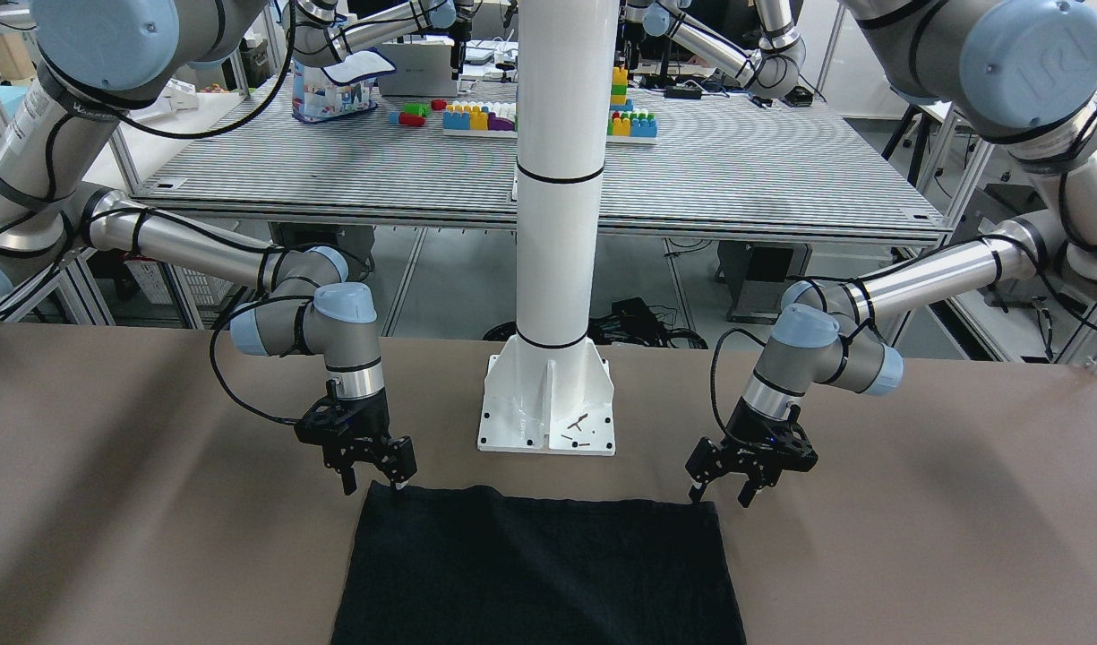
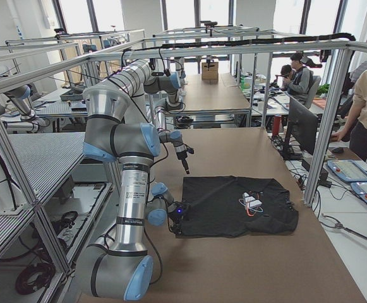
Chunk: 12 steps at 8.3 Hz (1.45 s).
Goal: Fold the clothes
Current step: 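Release the sleeves and move both grippers to the hem corners nearest the robot, then close both grippers on the hem corners nearest the robot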
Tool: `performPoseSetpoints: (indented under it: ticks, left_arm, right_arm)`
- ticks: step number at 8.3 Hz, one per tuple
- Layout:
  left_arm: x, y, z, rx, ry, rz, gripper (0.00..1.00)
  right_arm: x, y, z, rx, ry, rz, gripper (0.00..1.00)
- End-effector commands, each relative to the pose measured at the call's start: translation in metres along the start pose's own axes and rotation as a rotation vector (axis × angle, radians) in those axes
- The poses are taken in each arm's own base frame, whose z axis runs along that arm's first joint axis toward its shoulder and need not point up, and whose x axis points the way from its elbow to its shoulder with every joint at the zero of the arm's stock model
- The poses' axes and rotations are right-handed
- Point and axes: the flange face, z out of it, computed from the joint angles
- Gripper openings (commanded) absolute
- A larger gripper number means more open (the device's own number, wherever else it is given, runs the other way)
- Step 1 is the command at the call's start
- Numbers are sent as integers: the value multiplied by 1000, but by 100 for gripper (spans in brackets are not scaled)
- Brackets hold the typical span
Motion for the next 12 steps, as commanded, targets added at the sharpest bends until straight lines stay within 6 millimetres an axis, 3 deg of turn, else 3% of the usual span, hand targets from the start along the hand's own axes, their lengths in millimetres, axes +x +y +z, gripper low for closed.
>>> performPoseSetpoints:
  ticks: [1, 2, 3, 6, 7, 11, 12]
  left_arm:
    - [-21, 19, 12, 6, -45, 39, 92]
    - [-22, 21, 15, 5, -49, 50, 68]
    - [-22, 23, 19, 3, -54, 53, 61]
    - [-11, 27, 26, -2, -38, 51, 60]
    - [-7, 28, 28, -5, -32, 50, 53]
    - [-9, 28, 31, -4, -38, 53, 53]
    - [-8, 28, 29, -4, -35, 50, 32]
  right_arm:
    - [10, 1, 1, 2, 7, -15, 95]
    - [10, 1, 1, 2, 7, -15, 95]
    - [10, 1, 1, 2, 7, -15, 95]
    - [10, 2, 1, 2, 7, -16, 95]
    - [10, 2, 1, 2, 7, -16, 95]
    - [10, 3, 1, 0, 7, -18, 95]
    - [10, 3, 1, 0, 7, -18, 95]
